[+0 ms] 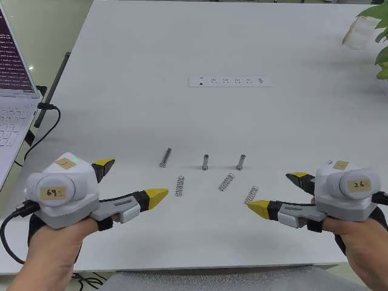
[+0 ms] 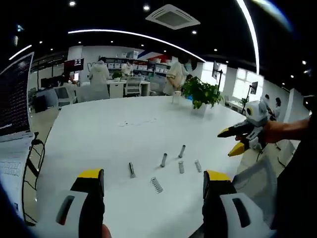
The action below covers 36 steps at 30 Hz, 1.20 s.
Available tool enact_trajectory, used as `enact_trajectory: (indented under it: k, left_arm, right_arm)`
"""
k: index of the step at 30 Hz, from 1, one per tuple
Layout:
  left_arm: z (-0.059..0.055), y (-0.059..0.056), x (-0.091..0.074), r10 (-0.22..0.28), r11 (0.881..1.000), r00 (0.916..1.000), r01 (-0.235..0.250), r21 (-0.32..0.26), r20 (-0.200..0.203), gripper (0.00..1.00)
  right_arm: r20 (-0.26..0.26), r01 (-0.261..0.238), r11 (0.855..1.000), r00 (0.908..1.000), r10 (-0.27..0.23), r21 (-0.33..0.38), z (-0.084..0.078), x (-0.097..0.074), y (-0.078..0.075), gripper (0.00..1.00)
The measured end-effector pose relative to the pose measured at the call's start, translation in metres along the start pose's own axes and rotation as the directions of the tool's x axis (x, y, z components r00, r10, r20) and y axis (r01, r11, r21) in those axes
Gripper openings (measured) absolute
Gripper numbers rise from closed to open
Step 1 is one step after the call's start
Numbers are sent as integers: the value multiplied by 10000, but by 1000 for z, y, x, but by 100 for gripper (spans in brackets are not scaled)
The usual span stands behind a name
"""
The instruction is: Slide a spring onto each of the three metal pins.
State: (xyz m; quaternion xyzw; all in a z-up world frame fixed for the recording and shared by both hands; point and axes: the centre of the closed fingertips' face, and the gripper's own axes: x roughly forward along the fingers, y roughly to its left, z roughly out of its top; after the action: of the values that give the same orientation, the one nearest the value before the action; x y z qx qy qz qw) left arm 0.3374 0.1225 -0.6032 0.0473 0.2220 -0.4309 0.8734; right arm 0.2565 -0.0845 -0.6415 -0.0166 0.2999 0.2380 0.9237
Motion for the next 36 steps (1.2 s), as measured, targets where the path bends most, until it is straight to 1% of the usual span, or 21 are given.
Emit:
enact_trajectory:
  k: [7,9,13,16,22,24,26,27,32,36]
  left_arm:
    - [0,2,0,17,10000,10000,-17,-1,-16,79]
    - [-2,4,-1,45,10000,10000,-46,-32,-46,78]
    - [-2,4,-2,76,10000,10000,-77,-49,-64,78]
    - [-3,5,-3,103,9999,9999,-103,-52,-77,78]
    - [-6,9,-6,215,9997,9997,-216,-147,-86,78]
    - [-7,10,-7,242,9995,9997,-243,-210,-83,78]
    - [-8,9,-8,265,9994,9996,-267,-221,-93,77]
    - [-8,9,-9,274,9994,9996,-276,-219,-95,78]
    - [-6,10,-12,337,9992,9994,-337,-191,-43,78]
    - [-7,11,-15,419,9987,9991,-419,-302,3,78]
  right_arm:
    - [-86,96,9998,9999,-95,153,-2,0,-2,75]
    - [-132,135,9997,9998,-133,184,-3,-1,-3,76]
    - [-37,289,9992,9996,-288,283,-2,-3,-7,76]
    - [-17,350,9990,9994,-349,282,-1,-5,-7,76]
    - [-137,511,9985,9986,-508,182,-3,-7,-11,75]
    - [-91,404,9989,9992,-402,246,-2,-8,-10,72]
    - [-14,408,9988,9992,-408,277,-1,-8,-9,72]
    - [-4,322,9990,9995,-322,296,-1,-8,-8,72]
    - [91,337,9989,9994,-340,327,1,-8,-7,74]
    - [-27,319,9990,9995,-318,318,-1,-8,-7,75]
